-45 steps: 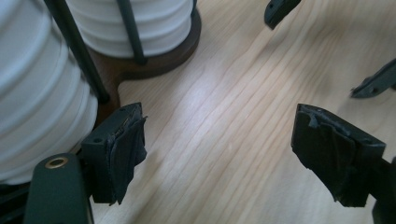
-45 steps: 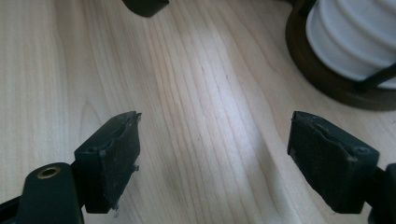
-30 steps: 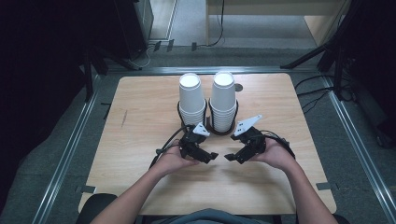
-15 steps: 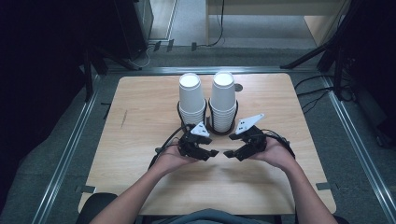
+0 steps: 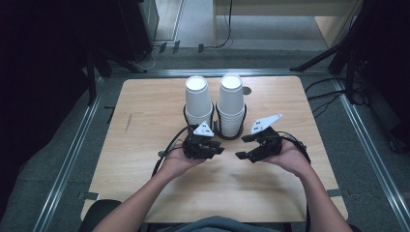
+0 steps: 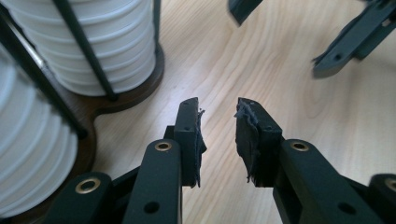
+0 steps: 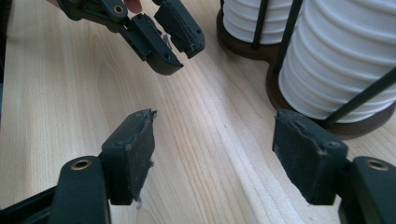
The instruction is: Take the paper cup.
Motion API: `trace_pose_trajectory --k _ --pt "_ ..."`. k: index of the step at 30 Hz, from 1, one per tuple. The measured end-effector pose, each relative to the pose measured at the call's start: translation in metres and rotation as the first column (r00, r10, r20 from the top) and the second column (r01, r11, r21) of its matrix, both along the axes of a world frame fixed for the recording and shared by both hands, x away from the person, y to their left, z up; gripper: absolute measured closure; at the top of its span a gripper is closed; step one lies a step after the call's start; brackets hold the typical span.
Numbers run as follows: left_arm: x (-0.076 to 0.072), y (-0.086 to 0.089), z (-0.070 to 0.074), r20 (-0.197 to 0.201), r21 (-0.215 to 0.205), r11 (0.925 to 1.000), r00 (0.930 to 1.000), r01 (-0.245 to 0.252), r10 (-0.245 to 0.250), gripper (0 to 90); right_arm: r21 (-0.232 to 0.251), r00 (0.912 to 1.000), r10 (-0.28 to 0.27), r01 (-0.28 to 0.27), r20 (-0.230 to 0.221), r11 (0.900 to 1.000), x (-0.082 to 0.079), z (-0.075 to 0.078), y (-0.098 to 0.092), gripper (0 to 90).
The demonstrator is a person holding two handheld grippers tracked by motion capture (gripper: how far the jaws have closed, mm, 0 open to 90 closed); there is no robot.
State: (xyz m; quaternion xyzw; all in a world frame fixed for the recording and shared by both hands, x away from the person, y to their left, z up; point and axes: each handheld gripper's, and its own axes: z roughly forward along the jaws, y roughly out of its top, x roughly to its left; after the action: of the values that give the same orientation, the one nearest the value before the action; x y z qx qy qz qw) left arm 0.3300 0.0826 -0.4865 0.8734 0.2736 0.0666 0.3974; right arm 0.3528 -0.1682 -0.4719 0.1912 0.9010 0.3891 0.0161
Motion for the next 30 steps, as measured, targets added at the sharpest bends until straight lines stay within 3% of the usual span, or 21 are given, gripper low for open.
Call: trace_pose_trajectory --k 7,19,21,26,30 --pt "0.006 -0.004 0.008 -0.024 -0.003 0.9999 0.9996 0.012 -0.012 78.0 0.006 0.9992 -0.020 0.020 -0.034 1.000 0.005 0.008 0.000 30.2" --pt "0.024 -0.006 0.022 -0.071 -0.030 0.9995 0.9975 -0.007 0.005 81.4 -0.002 0.9993 -0.024 0.024 -0.030 1.000 0.017 0.026 0.000 30.0" --pt "0.026 -0.007 0.026 -0.055 -0.041 0.9991 0.9984 -0.012 0.009 81.7 0.007 0.9992 -0.027 0.027 -0.029 1.000 0.019 0.029 -0.001 30.1" --pt "0.034 -0.009 0.034 -0.062 -0.053 0.9978 0.9974 -0.041 0.037 84.5 0.015 0.9988 -0.036 0.037 -0.033 0.999 0.024 0.032 -0.002 30.2" --pt "0.039 -0.015 0.042 -0.053 -0.045 0.9972 0.9969 -0.060 0.058 86.1 0.009 0.9986 -0.047 0.047 -0.023 0.999 0.027 0.037 -0.004 30.2"
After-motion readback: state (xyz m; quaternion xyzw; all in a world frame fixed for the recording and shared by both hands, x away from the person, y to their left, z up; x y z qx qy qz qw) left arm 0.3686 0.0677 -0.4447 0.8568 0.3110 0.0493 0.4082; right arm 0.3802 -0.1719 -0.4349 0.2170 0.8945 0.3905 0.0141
